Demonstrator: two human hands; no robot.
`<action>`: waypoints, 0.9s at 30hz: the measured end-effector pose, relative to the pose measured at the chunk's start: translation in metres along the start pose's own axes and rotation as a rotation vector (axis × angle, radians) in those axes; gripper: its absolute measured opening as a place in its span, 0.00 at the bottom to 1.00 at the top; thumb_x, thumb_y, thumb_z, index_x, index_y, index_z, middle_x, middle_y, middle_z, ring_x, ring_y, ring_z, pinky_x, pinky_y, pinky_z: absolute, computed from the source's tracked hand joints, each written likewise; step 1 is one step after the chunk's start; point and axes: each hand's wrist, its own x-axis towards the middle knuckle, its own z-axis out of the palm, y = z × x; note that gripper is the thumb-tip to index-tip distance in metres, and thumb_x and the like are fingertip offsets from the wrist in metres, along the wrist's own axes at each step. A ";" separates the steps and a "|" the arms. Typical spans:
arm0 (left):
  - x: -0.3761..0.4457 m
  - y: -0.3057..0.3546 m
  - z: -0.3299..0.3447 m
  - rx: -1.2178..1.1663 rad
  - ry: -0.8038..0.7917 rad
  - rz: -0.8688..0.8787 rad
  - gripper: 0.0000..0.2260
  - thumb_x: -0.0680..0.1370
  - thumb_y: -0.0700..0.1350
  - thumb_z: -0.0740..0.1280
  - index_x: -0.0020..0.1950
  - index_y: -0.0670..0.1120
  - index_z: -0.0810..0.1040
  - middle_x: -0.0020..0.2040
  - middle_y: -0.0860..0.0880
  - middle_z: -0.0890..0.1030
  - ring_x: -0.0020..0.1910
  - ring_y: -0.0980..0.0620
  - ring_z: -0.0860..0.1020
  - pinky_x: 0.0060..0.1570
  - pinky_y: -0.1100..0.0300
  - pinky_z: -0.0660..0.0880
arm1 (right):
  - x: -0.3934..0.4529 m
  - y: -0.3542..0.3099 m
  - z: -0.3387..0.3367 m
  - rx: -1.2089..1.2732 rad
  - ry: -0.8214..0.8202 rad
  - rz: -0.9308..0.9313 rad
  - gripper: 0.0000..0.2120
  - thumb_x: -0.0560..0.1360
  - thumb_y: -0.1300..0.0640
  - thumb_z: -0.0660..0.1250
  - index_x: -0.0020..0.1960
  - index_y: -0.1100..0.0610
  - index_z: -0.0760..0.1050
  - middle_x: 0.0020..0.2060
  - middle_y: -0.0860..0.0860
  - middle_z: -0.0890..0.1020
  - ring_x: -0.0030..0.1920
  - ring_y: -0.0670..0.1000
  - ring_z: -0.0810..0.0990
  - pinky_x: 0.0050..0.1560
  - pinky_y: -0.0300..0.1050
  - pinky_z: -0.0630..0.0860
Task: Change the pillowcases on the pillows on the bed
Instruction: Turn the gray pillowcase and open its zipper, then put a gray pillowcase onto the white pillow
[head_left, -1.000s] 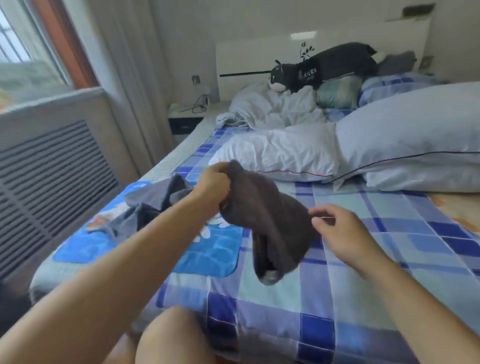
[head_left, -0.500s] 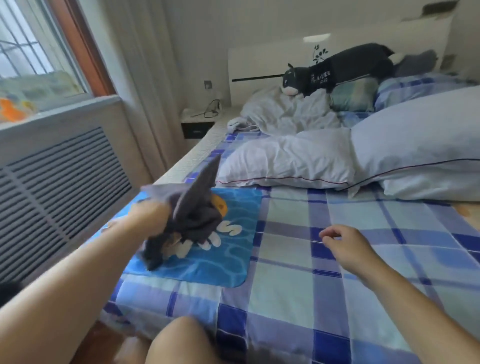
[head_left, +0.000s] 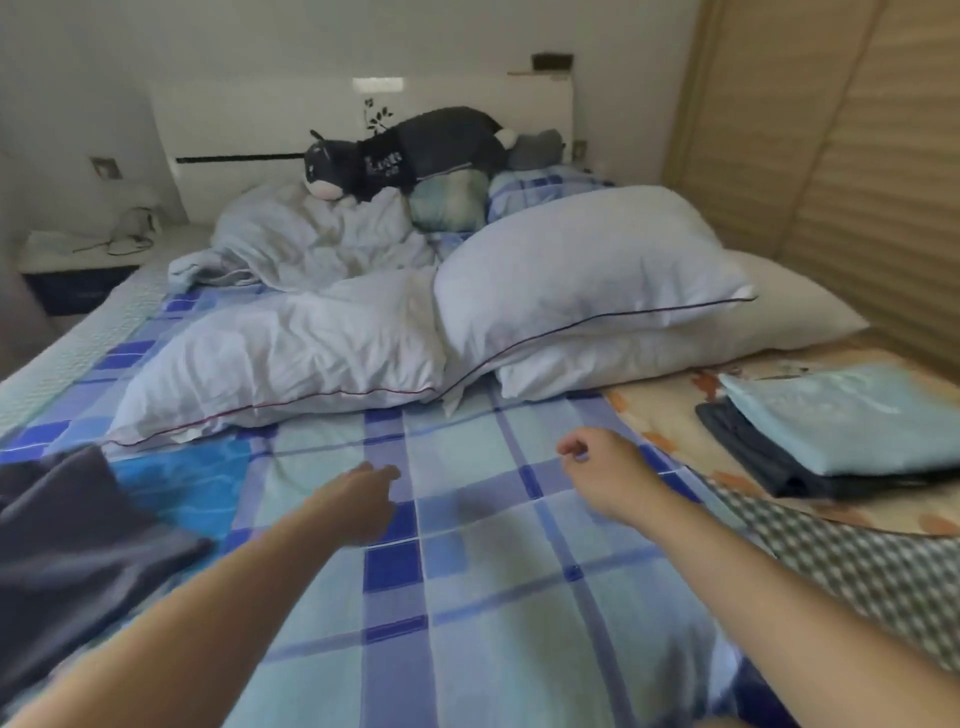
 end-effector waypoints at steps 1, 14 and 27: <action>0.018 0.018 0.005 -0.005 -0.029 0.017 0.27 0.84 0.52 0.60 0.81 0.54 0.56 0.73 0.43 0.67 0.69 0.41 0.72 0.66 0.51 0.71 | 0.008 0.014 -0.009 -0.003 0.027 0.020 0.11 0.81 0.59 0.61 0.62 0.54 0.76 0.62 0.51 0.78 0.56 0.52 0.76 0.54 0.46 0.75; 0.084 0.045 0.099 -0.090 -0.200 -0.066 0.31 0.77 0.73 0.43 0.73 0.70 0.26 0.79 0.55 0.27 0.80 0.45 0.32 0.73 0.29 0.39 | 0.219 -0.039 -0.005 0.981 0.062 0.306 0.10 0.78 0.54 0.67 0.55 0.60 0.76 0.36 0.54 0.75 0.32 0.51 0.76 0.38 0.46 0.80; 0.080 0.047 0.108 -0.219 -0.164 -0.047 0.33 0.80 0.69 0.48 0.78 0.65 0.34 0.79 0.54 0.27 0.77 0.45 0.27 0.69 0.29 0.29 | 0.219 -0.219 0.135 1.010 -0.417 0.283 0.20 0.81 0.56 0.65 0.71 0.58 0.70 0.61 0.54 0.77 0.58 0.55 0.79 0.67 0.56 0.74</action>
